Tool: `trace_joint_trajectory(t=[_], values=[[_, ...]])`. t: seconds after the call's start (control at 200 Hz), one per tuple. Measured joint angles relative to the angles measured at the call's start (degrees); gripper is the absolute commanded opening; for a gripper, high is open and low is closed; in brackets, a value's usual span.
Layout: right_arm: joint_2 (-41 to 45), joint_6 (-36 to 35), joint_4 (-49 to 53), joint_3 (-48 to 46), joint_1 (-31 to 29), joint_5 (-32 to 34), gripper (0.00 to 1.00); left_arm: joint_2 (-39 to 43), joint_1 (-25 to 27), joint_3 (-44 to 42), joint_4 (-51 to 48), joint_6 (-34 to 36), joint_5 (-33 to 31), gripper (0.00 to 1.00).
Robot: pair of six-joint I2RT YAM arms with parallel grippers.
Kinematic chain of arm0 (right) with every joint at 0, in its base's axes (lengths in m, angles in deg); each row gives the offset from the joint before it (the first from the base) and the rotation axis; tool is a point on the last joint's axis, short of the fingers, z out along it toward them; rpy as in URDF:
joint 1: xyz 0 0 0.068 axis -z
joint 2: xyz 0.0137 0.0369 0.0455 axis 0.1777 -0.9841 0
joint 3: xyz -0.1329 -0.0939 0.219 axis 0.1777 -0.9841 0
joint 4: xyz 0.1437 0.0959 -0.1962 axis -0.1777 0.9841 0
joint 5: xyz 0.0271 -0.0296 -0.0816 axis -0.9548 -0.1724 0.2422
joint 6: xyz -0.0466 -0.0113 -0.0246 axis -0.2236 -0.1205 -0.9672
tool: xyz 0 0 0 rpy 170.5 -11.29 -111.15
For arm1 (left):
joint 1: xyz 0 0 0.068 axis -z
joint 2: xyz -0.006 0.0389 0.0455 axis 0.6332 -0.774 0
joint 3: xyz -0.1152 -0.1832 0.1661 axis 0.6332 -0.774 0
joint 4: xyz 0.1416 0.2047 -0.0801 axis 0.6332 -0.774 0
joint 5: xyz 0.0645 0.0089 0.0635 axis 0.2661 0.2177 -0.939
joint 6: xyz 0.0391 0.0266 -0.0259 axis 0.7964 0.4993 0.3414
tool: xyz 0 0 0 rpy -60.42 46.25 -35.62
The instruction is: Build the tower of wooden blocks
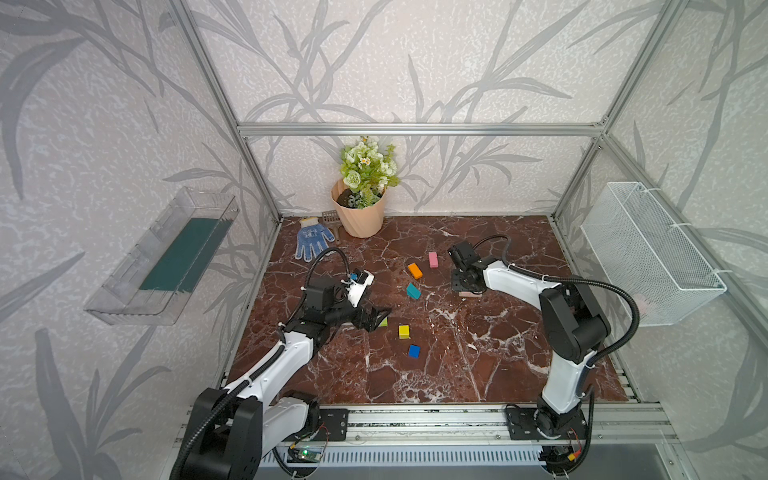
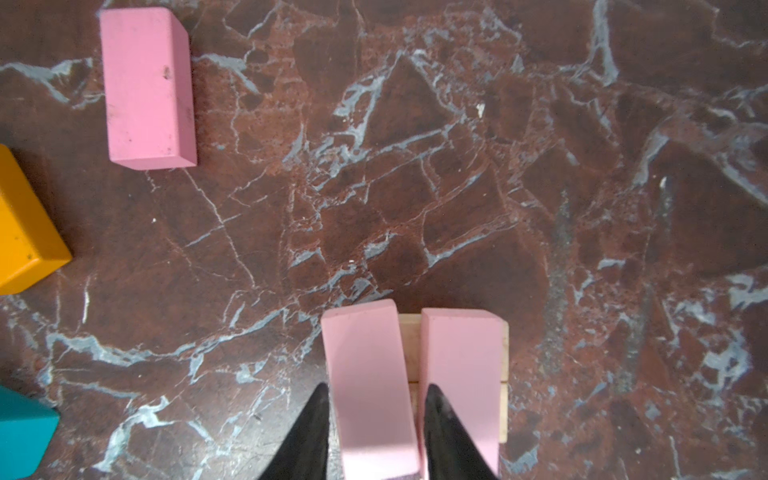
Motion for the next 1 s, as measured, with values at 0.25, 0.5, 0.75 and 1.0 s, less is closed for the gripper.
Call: trace_joint_trajectory(t=[0.25,0.5,0.75,1.0], values=[[0.0,0.17,0.09,0.0,0.0,0.22,0.49,0.0,0.0,0.0,0.0,0.0,0.0,0.99],[0.04,0.2,0.2,-0.04,0.07,0.72,0.65,0.0,0.0,0.0,0.0,0.0,0.0,0.99],[0.07,0.35,0.2,-0.09,0.68,0.96,0.72,0.0,0.0,0.0,0.0,0.0,0.02,0.99],[0.07,0.5,0.15,-0.09,1.49,0.9,0.74,0.0,0.0,0.0,0.0,0.0,0.02,0.99]])
